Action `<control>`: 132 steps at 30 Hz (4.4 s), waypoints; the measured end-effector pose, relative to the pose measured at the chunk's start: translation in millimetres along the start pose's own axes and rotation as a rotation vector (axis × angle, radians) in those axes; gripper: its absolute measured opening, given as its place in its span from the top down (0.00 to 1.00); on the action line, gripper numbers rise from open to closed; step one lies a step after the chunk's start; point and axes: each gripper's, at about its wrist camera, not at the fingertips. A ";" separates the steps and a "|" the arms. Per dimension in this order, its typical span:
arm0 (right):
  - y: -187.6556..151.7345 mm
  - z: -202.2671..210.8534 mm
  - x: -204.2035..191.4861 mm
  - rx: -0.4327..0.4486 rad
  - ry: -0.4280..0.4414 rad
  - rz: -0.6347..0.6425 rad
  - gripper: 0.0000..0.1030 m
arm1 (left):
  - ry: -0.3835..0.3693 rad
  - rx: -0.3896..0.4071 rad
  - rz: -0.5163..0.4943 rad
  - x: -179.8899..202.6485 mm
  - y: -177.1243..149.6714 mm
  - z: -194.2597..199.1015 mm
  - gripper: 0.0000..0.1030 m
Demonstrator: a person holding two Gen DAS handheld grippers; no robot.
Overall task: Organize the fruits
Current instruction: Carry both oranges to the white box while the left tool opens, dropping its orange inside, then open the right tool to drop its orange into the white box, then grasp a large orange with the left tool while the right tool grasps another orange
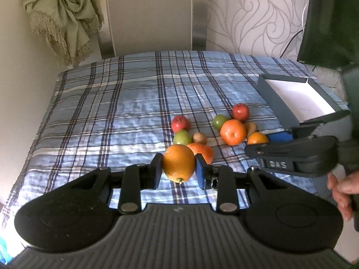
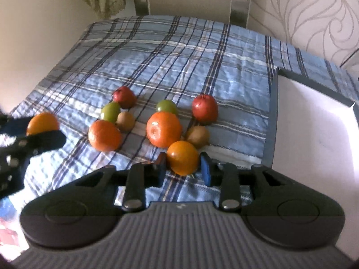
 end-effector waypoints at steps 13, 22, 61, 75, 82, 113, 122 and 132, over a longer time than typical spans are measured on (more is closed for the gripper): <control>-7.1 96.9 20.8 0.207 -0.041 -0.101 0.66 | -0.127 0.077 -0.084 61.3 23.9 7.6 0.66; -41.8 132.3 59.0 0.212 -0.163 -0.208 0.66 | -0.267 0.125 -0.184 128.4 46.1 8.2 0.66; -51.8 120.2 107.2 0.152 -0.225 -0.293 0.66 | -0.392 0.151 -0.211 158.7 65.6 3.9 0.37; -39.5 115.9 108.8 0.192 -0.268 -0.278 0.52 | -0.304 0.120 -0.158 127.9 40.8 17.6 0.37; -35.9 127.9 91.3 0.257 -0.186 -0.250 0.52 | -0.266 0.091 -0.116 115.8 30.6 18.7 0.37; -13.6 90.8 -1.6 0.118 0.026 -0.004 0.66 | -0.048 -0.003 -0.015 29.0 -2.3 -35.9 0.38; -15.2 88.2 4.1 0.108 -0.004 -0.051 0.66 | -0.065 -0.021 -0.033 29.9 -2.6 -56.3 0.57; 6.3 47.0 -6.9 0.060 0.010 -0.008 0.65 | -0.102 -0.002 -0.028 15.4 0.5 -45.8 0.59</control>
Point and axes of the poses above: each gripper's, at about its wrist camera, not at the fingertips, and z roughly against the way its jaws point, x to its right, y to its top, and after that the axes turned 13 degrees about y, right-handed
